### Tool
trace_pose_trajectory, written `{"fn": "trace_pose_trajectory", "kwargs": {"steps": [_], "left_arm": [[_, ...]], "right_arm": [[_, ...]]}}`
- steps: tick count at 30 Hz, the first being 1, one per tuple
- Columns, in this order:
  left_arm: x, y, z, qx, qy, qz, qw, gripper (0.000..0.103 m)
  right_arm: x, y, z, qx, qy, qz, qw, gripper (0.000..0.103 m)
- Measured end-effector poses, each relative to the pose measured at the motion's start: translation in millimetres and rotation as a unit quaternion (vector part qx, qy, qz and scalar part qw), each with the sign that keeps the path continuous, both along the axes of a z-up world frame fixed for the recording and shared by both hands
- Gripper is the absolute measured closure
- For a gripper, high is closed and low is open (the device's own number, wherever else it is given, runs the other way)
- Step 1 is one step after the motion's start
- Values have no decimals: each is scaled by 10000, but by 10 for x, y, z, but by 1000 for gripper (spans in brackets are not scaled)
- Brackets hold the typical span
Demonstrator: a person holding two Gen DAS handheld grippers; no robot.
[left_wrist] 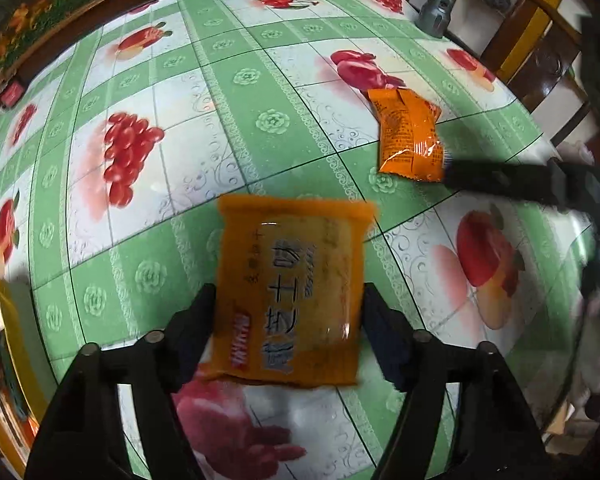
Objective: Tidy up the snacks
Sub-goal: 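Grasp the yellow Biscuits pack with the left gripper while the right gripper grasps the small orange bag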
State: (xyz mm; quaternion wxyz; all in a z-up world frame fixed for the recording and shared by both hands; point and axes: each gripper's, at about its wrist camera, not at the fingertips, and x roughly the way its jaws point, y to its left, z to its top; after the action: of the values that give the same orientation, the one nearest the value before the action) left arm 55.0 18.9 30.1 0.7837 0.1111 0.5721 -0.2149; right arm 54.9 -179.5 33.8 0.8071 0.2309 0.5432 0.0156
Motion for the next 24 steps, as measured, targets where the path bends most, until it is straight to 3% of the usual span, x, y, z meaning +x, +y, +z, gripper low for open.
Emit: {"fn": "trace_pose_trajectory", "kwargs": {"steps": [5, 10, 14, 19, 24], "left_arm": [[-82, 349, 129, -328, 69, 465, 9984, 34], [-282, 609, 332, -651, -6, 831, 9944, 34], [-446, 864, 465, -871, -59, 1140, 9896, 34], [-575, 1355, 592, -1314, -18, 1674, 9771, 34], [-738, 1905, 612, -1378, -28, 2152, 9668, 34]], "right_arm": [[340, 97, 0, -325, 44, -46, 9995, 40], [555, 328, -36, -1101, 144, 127, 9937, 38], [510, 511, -50, -1501, 103, 379, 9879, 56], [326, 578, -40, -1238, 63, 465, 9912, 64], [105, 731, 88, -860, -144, 485, 9950, 65]]}}
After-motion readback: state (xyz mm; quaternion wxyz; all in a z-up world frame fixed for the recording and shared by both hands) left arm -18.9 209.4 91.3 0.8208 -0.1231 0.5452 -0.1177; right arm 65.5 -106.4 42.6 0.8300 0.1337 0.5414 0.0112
